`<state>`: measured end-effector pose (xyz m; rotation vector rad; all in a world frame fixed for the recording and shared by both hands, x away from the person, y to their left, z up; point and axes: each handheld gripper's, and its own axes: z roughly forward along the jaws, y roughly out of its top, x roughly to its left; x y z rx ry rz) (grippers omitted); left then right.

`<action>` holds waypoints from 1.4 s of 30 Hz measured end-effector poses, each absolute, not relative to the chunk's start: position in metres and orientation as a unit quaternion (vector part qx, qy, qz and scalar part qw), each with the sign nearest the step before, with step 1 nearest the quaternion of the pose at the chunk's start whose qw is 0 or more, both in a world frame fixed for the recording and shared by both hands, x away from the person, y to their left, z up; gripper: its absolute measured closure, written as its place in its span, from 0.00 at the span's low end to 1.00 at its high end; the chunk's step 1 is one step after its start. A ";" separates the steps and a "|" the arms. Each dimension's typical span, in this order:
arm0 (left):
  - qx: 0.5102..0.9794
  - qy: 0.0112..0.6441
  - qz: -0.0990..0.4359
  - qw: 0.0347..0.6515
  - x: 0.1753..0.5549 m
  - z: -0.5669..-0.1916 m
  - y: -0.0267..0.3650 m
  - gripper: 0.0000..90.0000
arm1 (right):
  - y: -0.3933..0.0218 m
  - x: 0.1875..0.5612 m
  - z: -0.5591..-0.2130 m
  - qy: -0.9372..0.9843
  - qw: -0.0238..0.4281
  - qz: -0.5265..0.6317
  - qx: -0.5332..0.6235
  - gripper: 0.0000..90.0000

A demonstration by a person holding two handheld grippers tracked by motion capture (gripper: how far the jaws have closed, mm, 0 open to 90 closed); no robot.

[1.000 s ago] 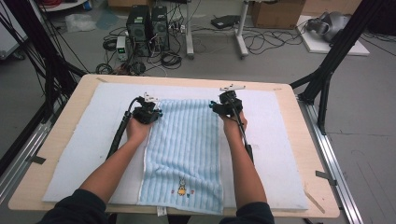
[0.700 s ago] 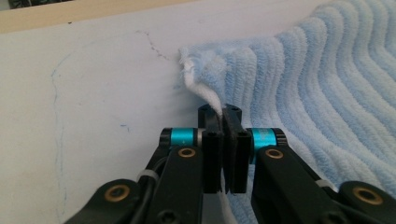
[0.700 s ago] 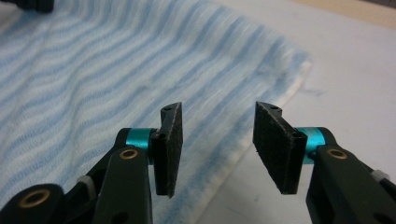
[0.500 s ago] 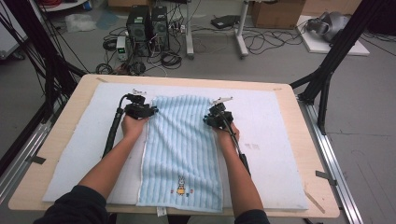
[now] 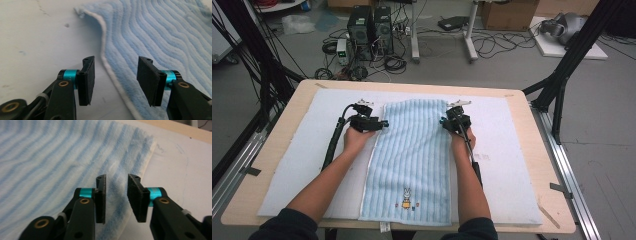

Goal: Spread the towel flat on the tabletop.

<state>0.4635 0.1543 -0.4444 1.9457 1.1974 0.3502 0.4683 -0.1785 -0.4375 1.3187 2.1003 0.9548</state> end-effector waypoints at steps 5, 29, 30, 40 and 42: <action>0.800 0.433 0.170 0.379 0.459 -0.444 0.142 0.95 | -0.178 0.454 -0.429 0.774 0.216 0.369 0.467 0.62; 0.734 0.490 0.133 0.451 0.470 -0.452 0.173 0.51 | -0.162 0.457 -0.440 0.789 0.269 0.330 0.442 0.73; 0.737 0.482 0.134 0.455 0.467 -0.452 0.174 0.52 | -0.164 0.455 -0.438 0.786 0.262 0.341 0.445 0.67; 0.746 0.424 0.137 0.496 0.432 -0.447 0.184 0.36 | -0.182 0.420 -0.421 0.778 0.240 0.381 0.438 0.45; 0.746 0.417 0.138 0.500 0.424 -0.446 0.187 0.36 | -0.186 0.411 -0.420 0.778 0.235 0.389 0.434 0.44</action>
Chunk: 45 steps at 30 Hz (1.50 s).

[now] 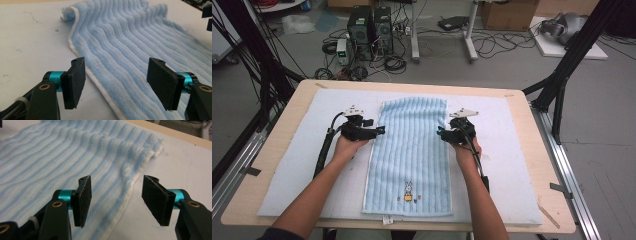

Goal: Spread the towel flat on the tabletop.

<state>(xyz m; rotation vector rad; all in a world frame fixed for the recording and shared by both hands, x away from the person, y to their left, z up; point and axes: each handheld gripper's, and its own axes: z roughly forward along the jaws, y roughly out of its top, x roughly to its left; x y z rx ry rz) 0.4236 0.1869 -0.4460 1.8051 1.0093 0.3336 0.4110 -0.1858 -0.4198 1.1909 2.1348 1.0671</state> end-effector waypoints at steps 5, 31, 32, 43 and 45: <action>0.759 0.402 0.134 0.495 0.400 -0.445 0.193 0.39 | -0.193 0.389 -0.420 0.787 0.212 0.396 0.424 0.50; 0.795 0.340 0.109 0.490 0.263 -0.449 0.192 0.70 | -0.196 0.257 -0.437 0.815 0.186 0.412 0.361 0.64; 0.800 0.336 0.110 0.485 0.260 -0.450 0.188 0.70 | -0.195 0.255 -0.438 0.819 0.186 0.409 0.357 0.66; 0.847 0.286 0.147 0.424 0.249 -0.451 0.169 0.97 | -0.184 0.251 -0.447 0.851 0.154 0.377 0.332 0.96; 0.845 0.290 0.131 0.430 0.246 -0.451 0.171 0.98 | -0.185 0.250 -0.446 0.853 0.149 0.375 0.332 0.96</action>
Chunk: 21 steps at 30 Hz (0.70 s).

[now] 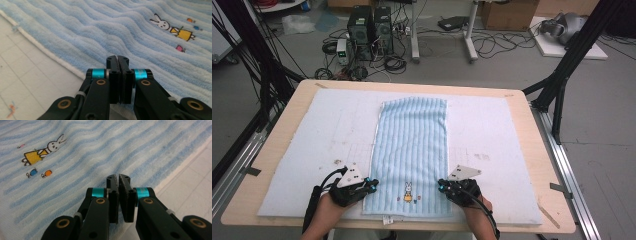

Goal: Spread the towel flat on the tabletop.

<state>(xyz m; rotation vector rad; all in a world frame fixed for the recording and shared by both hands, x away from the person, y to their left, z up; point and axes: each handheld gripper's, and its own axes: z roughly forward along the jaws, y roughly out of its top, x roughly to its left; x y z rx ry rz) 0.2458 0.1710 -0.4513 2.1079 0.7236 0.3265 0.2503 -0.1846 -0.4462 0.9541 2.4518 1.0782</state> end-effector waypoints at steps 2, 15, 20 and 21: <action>0.844 0.289 0.118 0.436 0.241 -0.452 0.173 0.98 | -0.186 0.248 -0.446 0.854 0.142 0.375 0.331 0.96; 0.845 0.282 0.069 0.450 0.206 -0.453 0.186 0.98 | -0.190 0.212 -0.442 0.874 0.097 0.372 0.297 0.96; 0.840 0.282 0.050 0.461 0.201 -0.451 0.191 0.94 | -0.190 0.199 -0.437 0.876 0.089 0.378 0.284 0.93; 0.835 0.289 0.052 0.466 0.203 -0.450 0.191 0.88 | -0.190 0.200 -0.435 0.873 0.090 0.384 0.287 0.89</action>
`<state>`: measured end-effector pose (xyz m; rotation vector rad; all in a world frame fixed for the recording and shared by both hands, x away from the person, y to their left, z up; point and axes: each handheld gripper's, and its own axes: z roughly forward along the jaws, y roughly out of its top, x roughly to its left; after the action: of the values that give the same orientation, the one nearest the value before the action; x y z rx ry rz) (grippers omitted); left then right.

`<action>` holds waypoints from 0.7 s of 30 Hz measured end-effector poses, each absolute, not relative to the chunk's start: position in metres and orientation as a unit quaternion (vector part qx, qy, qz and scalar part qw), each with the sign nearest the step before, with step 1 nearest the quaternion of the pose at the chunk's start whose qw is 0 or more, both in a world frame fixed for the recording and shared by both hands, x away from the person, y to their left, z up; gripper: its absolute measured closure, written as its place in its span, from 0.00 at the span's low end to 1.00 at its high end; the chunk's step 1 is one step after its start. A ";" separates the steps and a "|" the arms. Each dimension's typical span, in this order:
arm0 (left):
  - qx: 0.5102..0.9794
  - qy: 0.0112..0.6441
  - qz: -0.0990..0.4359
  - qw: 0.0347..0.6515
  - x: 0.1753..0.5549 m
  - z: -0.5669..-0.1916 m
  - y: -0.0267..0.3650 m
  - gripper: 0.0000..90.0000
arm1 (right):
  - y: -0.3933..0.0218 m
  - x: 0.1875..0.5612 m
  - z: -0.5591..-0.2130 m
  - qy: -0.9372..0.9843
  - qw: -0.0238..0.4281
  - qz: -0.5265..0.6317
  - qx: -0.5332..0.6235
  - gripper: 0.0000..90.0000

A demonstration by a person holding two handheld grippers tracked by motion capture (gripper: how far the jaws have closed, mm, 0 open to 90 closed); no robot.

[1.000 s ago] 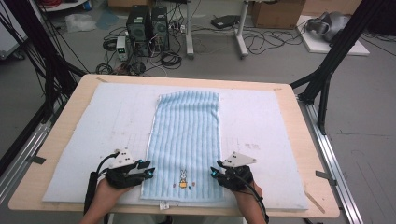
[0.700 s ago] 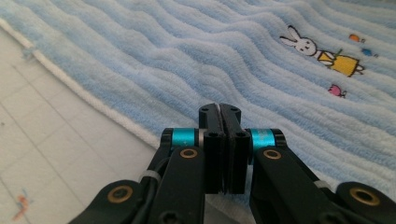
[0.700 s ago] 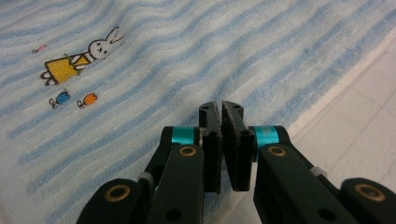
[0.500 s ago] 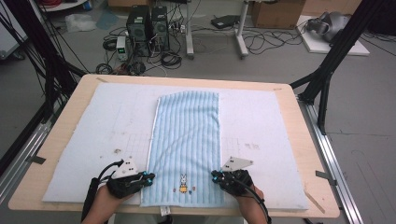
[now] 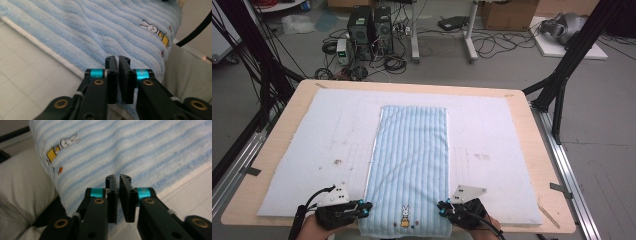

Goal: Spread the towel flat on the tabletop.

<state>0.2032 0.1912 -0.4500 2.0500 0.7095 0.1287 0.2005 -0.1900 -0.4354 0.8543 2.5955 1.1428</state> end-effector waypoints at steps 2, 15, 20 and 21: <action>0.820 0.304 0.060 0.481 0.210 -0.446 0.192 0.74 | -0.188 0.207 -0.432 0.865 0.096 0.393 0.297 0.81; 0.762 0.370 0.091 0.523 0.262 -0.429 0.203 0.61 | -0.149 0.241 -0.439 0.870 0.085 0.394 0.283 0.83; 0.754 0.387 0.096 0.522 0.284 -0.428 0.207 0.61 | -0.150 0.241 -0.444 0.882 0.068 0.387 0.262 0.97; 0.753 0.389 0.097 0.522 0.288 -0.428 0.208 0.61 | -0.151 0.240 -0.444 0.884 0.066 0.386 0.256 0.97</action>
<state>0.2885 0.2077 -0.4279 1.8030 0.9307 0.2312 0.2403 -0.1512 -0.4438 0.7724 2.6649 1.1647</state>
